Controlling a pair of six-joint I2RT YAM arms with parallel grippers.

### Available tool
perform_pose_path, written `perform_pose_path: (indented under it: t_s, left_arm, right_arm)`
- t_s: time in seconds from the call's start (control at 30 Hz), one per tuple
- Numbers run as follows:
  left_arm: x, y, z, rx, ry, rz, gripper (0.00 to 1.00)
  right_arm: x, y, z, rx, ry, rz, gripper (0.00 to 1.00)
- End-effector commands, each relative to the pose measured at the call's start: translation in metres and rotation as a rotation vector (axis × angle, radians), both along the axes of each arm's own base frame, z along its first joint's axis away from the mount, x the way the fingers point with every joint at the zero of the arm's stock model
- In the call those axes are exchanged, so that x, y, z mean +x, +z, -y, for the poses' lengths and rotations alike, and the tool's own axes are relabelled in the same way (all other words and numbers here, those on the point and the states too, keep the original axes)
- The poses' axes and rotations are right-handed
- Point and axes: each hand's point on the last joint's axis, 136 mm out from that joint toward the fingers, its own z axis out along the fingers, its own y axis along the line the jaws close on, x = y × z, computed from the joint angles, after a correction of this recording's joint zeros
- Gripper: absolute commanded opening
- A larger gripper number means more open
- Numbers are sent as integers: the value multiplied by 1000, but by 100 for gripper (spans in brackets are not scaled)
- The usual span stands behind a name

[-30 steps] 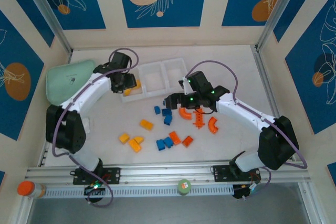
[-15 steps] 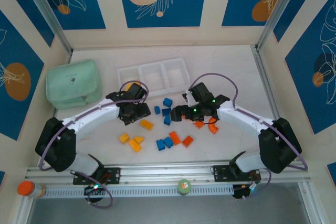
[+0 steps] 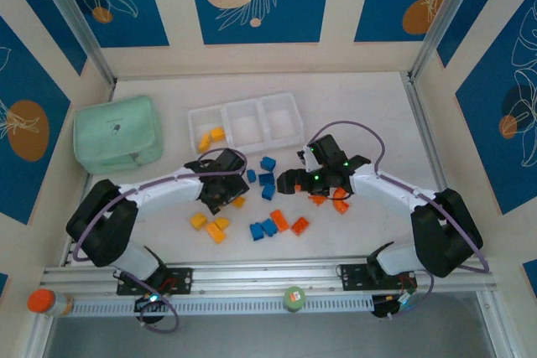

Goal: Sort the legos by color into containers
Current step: Pick up the lego from the center of the table.

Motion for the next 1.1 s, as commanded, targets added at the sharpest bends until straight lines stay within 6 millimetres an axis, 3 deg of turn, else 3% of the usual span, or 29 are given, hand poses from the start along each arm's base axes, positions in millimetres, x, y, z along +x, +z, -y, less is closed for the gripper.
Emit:
perform_pose_path:
  t_s: [0.0,0.43,0.73,1.07]
  left_arm:
    - [2,-1,11,-15,25,-7,79]
    - [21,-9,24,71,-70,-5,64]
    - [17,-17,16,133,-97,-28,43]
    - [22,5,11,142,-135,32,23]
  right_arm:
    - [-1,5,-2,33,1,-2,99]
    - [-4,5,0,40,-15,-16,99]
    - [-6,5,0,51,-26,-24,99]
    - [-4,10,0,54,-30,-10,99]
